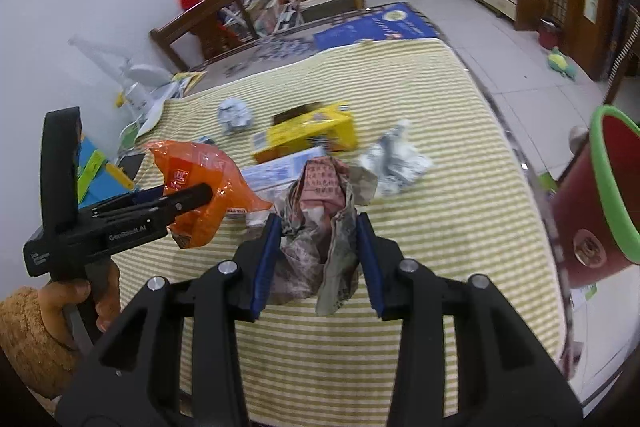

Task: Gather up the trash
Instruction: 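Drop the crumpled paper into the bucket with the right tool while the left tool drops the orange bag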

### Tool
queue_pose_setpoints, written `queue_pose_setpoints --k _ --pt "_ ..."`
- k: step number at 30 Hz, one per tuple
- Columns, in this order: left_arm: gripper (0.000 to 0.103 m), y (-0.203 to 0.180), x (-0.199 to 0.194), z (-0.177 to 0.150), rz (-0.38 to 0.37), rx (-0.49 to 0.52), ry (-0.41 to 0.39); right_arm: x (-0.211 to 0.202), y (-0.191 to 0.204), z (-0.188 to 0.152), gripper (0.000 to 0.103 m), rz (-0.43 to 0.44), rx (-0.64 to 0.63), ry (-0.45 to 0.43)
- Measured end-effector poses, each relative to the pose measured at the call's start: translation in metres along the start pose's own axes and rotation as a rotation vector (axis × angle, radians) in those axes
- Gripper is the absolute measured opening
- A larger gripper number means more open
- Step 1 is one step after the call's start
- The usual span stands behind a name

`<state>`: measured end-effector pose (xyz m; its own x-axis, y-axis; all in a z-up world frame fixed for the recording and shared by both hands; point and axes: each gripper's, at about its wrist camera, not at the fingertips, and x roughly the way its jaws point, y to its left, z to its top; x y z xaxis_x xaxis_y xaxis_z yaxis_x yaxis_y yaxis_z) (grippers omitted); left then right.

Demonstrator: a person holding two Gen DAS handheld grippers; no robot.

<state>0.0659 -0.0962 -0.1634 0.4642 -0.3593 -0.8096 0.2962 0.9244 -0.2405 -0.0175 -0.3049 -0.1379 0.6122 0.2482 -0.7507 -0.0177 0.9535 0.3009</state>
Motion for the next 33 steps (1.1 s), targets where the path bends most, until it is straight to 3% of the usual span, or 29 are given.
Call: queue_pose_setpoints --k 15,21,33 --pt "0.06 -0.124 0.037 0.02 -0.057 0.128 0.049 -0.031 -0.103 -0.004 0.038 -0.024 0.121 -0.022" --pt "0.06 -0.154 0.051 0.023 -0.071 0.16 0.065 -0.037 -0.132 0.001 0.038 -0.029 0.133 -0.024" --pt "0.06 -0.176 0.064 0.036 -0.057 0.131 0.053 -0.04 -0.157 0.017 0.038 -0.009 0.1 -0.019"
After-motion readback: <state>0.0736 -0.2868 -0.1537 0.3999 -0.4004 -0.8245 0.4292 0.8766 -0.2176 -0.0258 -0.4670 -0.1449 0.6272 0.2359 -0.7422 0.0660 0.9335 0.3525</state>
